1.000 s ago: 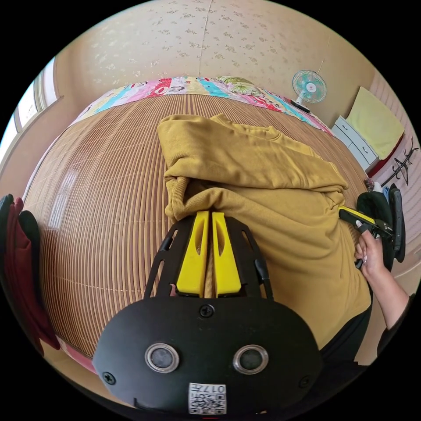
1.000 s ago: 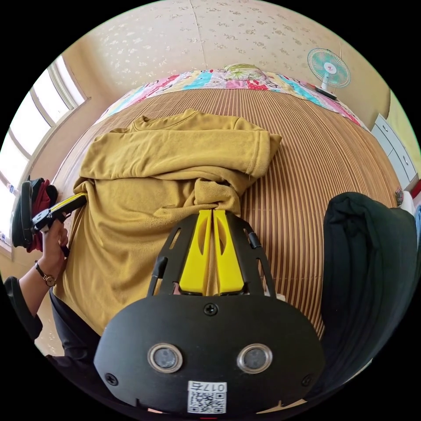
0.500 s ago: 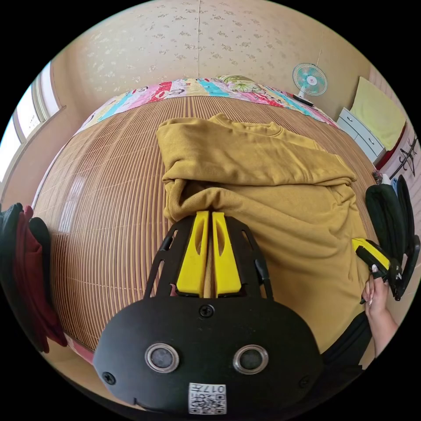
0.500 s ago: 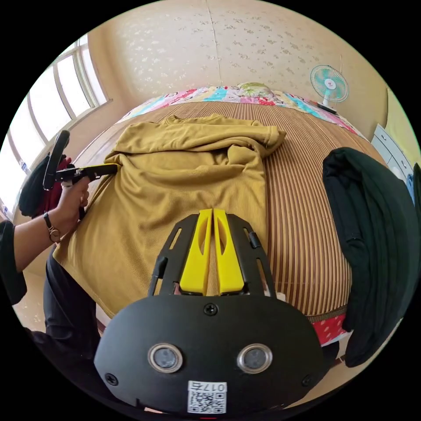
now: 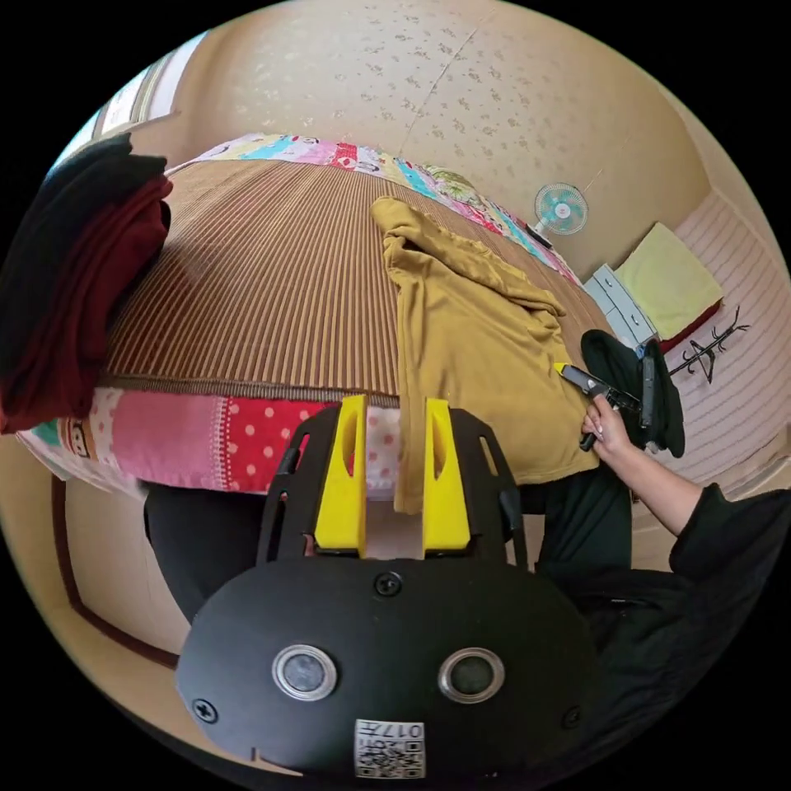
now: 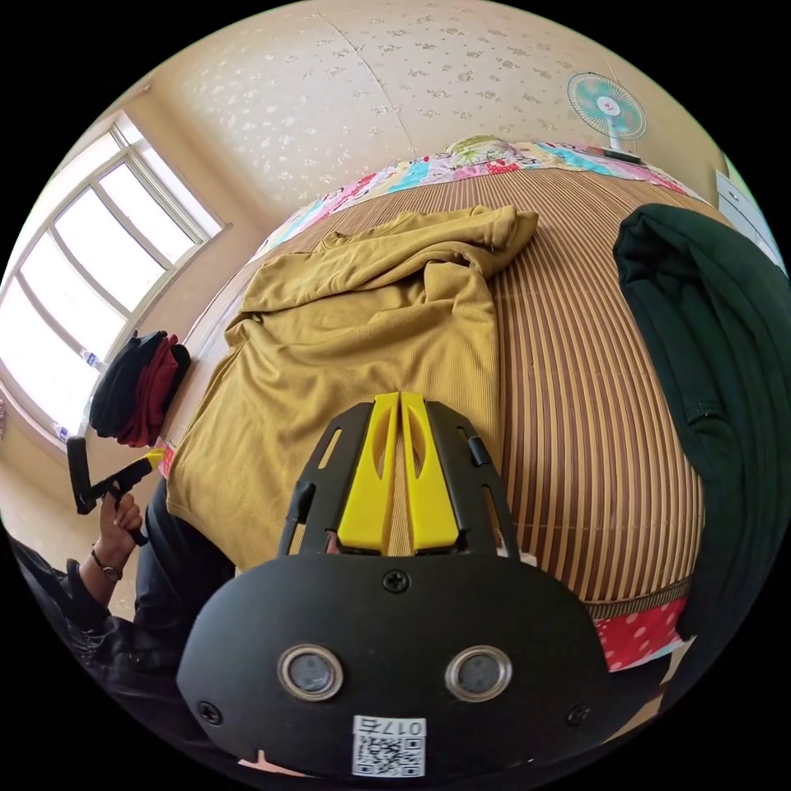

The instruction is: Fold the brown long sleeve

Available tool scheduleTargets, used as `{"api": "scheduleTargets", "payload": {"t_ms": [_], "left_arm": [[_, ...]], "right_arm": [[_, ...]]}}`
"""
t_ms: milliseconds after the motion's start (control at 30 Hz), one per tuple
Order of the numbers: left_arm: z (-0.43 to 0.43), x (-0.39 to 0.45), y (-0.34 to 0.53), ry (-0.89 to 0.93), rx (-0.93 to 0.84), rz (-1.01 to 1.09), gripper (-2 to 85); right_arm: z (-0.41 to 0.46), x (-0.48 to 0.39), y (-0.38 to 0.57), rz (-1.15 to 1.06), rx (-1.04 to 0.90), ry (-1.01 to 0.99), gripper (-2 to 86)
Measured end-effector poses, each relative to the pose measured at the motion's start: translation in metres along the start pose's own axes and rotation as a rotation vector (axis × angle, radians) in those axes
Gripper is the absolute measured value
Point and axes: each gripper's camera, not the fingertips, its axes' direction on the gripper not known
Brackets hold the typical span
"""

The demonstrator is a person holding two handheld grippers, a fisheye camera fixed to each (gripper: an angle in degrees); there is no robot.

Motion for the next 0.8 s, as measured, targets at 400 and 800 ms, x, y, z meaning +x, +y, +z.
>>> {"api": "scheduleTargets", "payload": {"t_ms": [400,800], "left_arm": [[-0.023,-0.083,-0.052,0.494,-0.250,-0.211,6.4],[-0.105,-0.085,-0.066,0.646,-0.174,-0.222,5.6]], "right_arm": [[-0.061,-0.022,-0.012,0.135,0.004,0.102,1.4],[-0.163,0.043,0.039,0.182,-0.176,-0.117,12.2]]}}
